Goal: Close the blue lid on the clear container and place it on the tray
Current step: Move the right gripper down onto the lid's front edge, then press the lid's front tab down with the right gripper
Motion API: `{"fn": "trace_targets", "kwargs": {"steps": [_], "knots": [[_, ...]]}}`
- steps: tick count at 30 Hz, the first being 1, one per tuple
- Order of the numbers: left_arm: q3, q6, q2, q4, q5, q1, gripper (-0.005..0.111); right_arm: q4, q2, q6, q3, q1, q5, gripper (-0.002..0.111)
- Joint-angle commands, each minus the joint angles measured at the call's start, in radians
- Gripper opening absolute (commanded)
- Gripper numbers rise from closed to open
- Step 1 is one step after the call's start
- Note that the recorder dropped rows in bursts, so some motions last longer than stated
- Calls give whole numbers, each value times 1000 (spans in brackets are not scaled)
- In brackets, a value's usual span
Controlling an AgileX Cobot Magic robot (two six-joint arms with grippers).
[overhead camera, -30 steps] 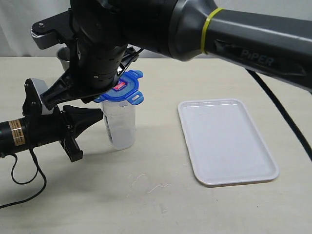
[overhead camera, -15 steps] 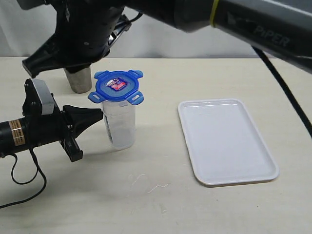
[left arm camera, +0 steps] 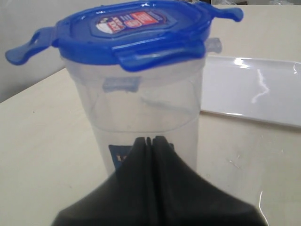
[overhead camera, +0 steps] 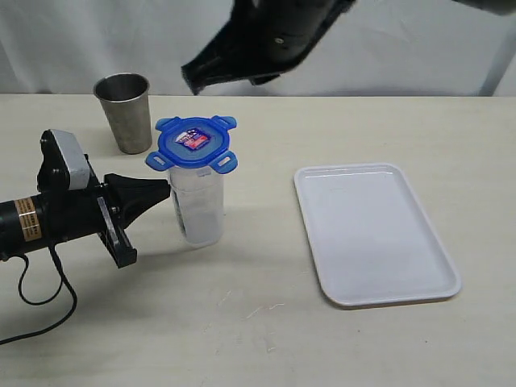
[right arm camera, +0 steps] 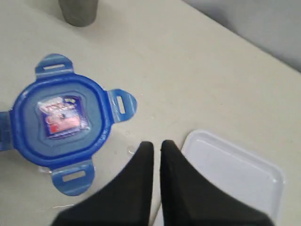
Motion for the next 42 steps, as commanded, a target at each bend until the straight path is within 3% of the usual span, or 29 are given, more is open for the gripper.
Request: {"fn": "trace_targets", "kwargs": {"steps": [1, 7, 15, 34, 42], "knots": [[-6, -3, 4, -2, -11, -3, 0, 306, -51, -156, 225, -138, -229, 4], [-6, -3, 4, -2, -11, -3, 0, 477, -54, -295, 326, -143, -408, 4], [-6, -3, 4, -2, -11, -3, 0, 487, 16, -295, 326, -143, -503, 4], [-6, -3, 4, -21, -11, -3, 0, 557, -2, -297, 326, -143, -349, 4], [-6, -3, 4, -21, -11, -3, 0, 577, -9, -332, 326, -97, -348, 4]]}}
